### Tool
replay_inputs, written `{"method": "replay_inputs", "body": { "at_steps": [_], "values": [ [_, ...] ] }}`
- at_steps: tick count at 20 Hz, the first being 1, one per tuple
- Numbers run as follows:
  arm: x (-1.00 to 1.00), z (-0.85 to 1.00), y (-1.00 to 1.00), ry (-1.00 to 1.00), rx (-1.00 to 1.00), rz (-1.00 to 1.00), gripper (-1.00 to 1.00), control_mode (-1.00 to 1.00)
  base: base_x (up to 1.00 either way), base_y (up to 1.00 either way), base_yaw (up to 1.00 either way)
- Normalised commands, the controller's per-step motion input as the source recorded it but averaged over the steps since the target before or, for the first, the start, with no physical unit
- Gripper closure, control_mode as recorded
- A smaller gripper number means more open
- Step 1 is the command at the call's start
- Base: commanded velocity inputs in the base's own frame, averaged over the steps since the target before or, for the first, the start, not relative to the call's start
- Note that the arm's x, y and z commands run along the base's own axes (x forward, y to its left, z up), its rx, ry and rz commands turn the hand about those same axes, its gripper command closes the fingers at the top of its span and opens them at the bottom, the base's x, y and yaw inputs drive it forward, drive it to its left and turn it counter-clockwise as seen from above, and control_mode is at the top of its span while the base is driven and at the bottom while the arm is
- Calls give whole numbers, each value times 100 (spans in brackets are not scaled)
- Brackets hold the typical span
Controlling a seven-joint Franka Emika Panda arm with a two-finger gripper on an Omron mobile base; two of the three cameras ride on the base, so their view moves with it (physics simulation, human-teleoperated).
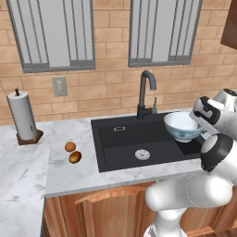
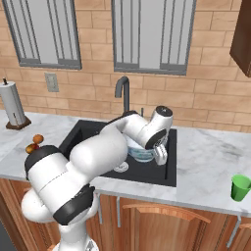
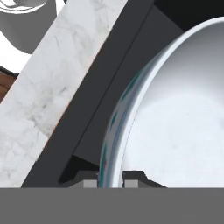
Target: Remove the mango and tangerine from the sink. Then move the bowl and cup from the counter to the sink for washing.
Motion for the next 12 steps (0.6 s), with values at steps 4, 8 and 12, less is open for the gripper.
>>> {"method": "replay_inputs", "body": {
  "at_steps": [4, 8, 12],
  "values": [
    [9, -10, 18, 4, 0, 11, 100, -100, 0, 0, 0],
    [11, -11, 17, 5, 0, 11, 100, -100, 0, 0, 0],
    [13, -12, 17, 5, 2, 11, 100, -100, 0, 0, 0]
  ]
}}
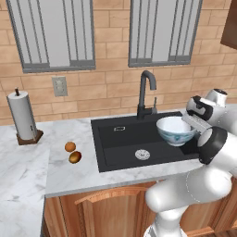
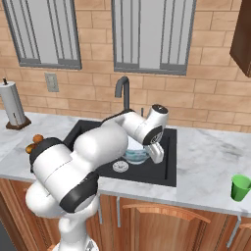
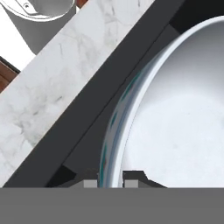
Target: Remove the mango and tangerine from the sink. Then move the bowl and cup from the counter to the sink for washing.
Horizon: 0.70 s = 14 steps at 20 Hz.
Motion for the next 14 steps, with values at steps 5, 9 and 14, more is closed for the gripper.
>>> {"method": "replay_inputs", "body": {
  "at_steps": [5, 9, 14],
  "values": [
    [14, -12, 13, 3, 4, 13, 100, -100, 0, 0, 0],
    [15, -11, 18, 1, 4, 14, 100, -100, 0, 0, 0],
    [8, -11, 25, 0, 3, 11, 100, -100, 0, 0, 0]
  ]
}}
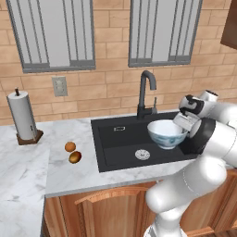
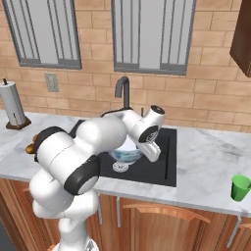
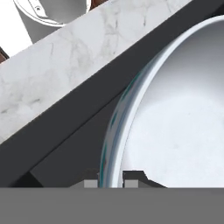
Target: Remove the mango and tangerine from the sink. Then move the bowl and cup from the counter to the sink for washing.
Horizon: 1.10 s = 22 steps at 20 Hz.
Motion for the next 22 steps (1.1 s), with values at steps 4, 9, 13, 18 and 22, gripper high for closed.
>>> {"method": "replay_inputs", "body": {
  "at_steps": [4, 9, 13, 18, 22],
  "values": [
    [8, -10, 27, 0, 1, 10, 100, -100, 0, 0, 0],
    [9, -11, 24, 0, 0, 9, 100, -100, 0, 0, 0],
    [11, -11, 22, 3, 0, 5, 100, -100, 0, 0, 0],
    [9, -11, 25, 2, 1, 0, 100, -100, 0, 0, 0],
    [8, -10, 28, 0, 2, 0, 100, -100, 0, 0, 0]
  ]
}}
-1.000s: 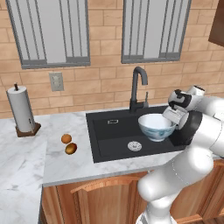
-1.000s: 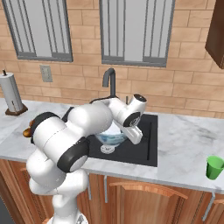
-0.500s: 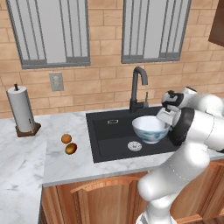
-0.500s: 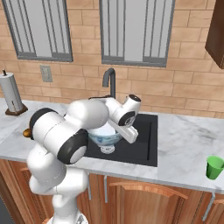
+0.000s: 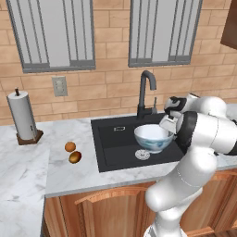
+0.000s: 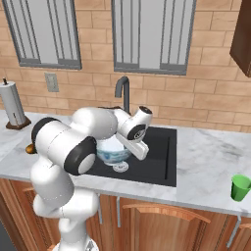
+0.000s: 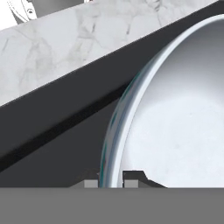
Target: Remove the mango and tangerine from the sink. Then move the bowl and cup from the counter to the sink for washing.
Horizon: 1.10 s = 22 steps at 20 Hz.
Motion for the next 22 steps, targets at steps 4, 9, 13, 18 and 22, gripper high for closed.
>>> {"method": "replay_inputs", "body": {
  "at_steps": [4, 9, 13, 18, 22],
  "values": [
    [5, -11, 28, 0, 1, 0, 100, -100, 0, 0, 0],
    [6, -13, 30, 0, 0, 0, 100, -100, 0, 0, 0],
    [11, -14, 27, 0, 0, 0, 100, -100, 0, 0, 0],
    [11, -14, 28, -1, 0, 0, 100, -100, 0, 0, 0],
    [13, -15, 26, 0, 0, 0, 100, -100, 0, 0, 0]
  ]
}}
